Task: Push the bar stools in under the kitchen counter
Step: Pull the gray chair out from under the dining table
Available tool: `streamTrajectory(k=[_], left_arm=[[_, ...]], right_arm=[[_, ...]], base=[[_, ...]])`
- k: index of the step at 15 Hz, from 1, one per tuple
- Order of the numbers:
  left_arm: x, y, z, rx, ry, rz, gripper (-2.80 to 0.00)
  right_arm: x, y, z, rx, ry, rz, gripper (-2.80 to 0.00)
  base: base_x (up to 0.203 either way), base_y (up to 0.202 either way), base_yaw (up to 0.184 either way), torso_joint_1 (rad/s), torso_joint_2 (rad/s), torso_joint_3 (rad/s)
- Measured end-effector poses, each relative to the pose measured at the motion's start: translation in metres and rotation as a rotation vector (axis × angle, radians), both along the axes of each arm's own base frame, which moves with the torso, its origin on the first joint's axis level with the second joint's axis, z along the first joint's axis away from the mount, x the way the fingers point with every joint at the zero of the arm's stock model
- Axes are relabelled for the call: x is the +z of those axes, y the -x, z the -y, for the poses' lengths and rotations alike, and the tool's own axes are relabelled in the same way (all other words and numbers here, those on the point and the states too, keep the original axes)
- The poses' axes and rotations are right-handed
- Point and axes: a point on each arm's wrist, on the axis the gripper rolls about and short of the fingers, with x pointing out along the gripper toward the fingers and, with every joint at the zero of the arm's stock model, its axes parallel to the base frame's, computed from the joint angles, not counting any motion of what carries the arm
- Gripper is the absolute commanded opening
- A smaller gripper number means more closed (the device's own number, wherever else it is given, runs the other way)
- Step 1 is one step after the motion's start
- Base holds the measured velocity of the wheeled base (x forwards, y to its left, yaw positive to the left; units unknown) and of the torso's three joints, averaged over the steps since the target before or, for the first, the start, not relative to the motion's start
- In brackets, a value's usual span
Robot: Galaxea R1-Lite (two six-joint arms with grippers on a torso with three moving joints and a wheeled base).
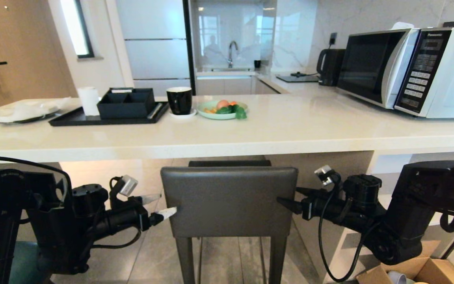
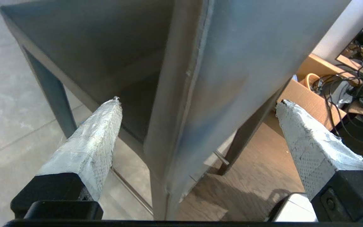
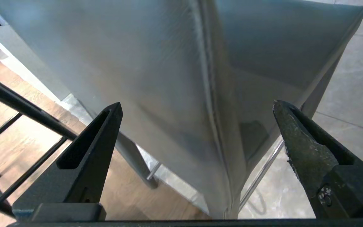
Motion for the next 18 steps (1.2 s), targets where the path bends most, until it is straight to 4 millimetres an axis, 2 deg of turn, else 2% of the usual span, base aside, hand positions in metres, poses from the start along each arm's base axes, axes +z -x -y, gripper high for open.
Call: streamTrajectory(k=[6, 13, 18], left_arm=[[-0.007, -0.013, 0.003, -0.045, 0.010, 0.022, 0.00], [-0.004, -0.021, 0.011, -0.075, 0.012, 0.057, 0.00], [-0.002, -0.026, 0.027, -0.115, 0.015, 0.080, 0.00]], right_arm=[[-0.004, -0.010, -0.005, 0.067, -0.020, 0.018, 0.00], [-0.004, -0.017, -0.009, 0.132, -0.040, 0.039, 0.00], [-0.001, -0.019, -0.013, 0.179, -0.083, 0.057, 0.00]], base=[[0.000, 0.000, 0.000, 0.000, 0.00, 0.000], [0.000, 0.000, 0.000, 0.000, 0.00, 0.000], [0.000, 0.000, 0.000, 0.000, 0.00, 0.000]])
